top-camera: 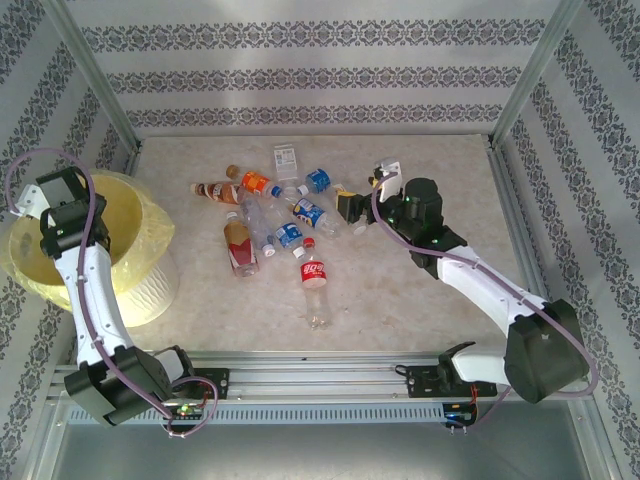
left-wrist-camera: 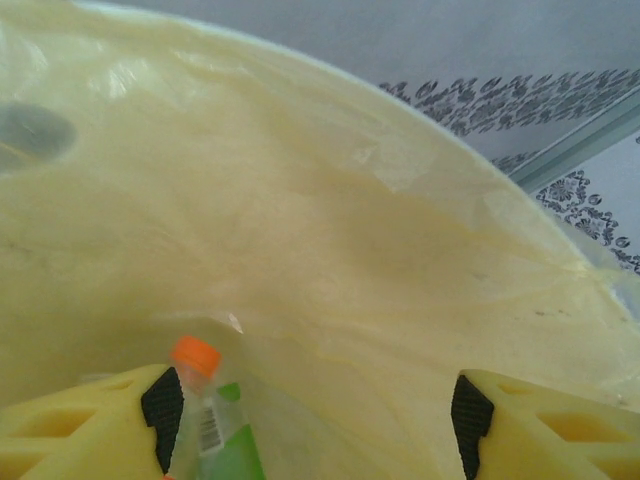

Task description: Put the plastic bottles in the bin

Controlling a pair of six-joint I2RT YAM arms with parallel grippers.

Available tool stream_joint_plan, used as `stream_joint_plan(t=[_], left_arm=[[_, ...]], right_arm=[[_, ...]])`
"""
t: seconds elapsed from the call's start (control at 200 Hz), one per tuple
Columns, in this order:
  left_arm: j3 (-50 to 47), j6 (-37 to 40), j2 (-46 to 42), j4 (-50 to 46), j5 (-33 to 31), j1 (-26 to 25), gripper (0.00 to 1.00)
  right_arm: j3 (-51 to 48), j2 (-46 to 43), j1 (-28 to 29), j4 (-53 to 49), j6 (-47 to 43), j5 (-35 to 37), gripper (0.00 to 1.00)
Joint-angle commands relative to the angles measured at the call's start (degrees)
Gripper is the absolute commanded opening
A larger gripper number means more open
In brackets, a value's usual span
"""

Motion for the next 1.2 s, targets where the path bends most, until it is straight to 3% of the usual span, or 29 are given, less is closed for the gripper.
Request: stream_joint_plan(t=[0.0,0.305,0.495,0.64,0.904,1.194], left_arm=[[1.4,-2.5,-0.5,2.9,2.8,0.4,0.75],[3.2,-0.8,-1.9,1.9,10.9,0.3,0.88],[4.1,-0.6,-3.8,1.5,12.6,0.2,0.92],[5.7,-0.7,-5.3,1.8,18.4,-0.7,0.98],[11.6,2.6,-6.6,-1.3,13.9,-12.3,1.00],[16.9,4.1,-1.2,1.7,21.1,-25.8,1.00]], right_arm=[[-1.2,-2.4,0.6,0.5,-0.2,1.3,0.98],[-4.7,-3.4,0.6,0.3,2.5,8.9,0.98],[-4.6,-2.8,0.5,-4.8,5.4,14.6,0.98],[-4.6,-1.2,0.5,-8.3,6.6,17.3,0.98],[-7.2,1.5,0.5,-7.6,12.0,20.3,0.98],[-8.2,4.4,0.7,-7.9,12.0,18.4,0.98]])
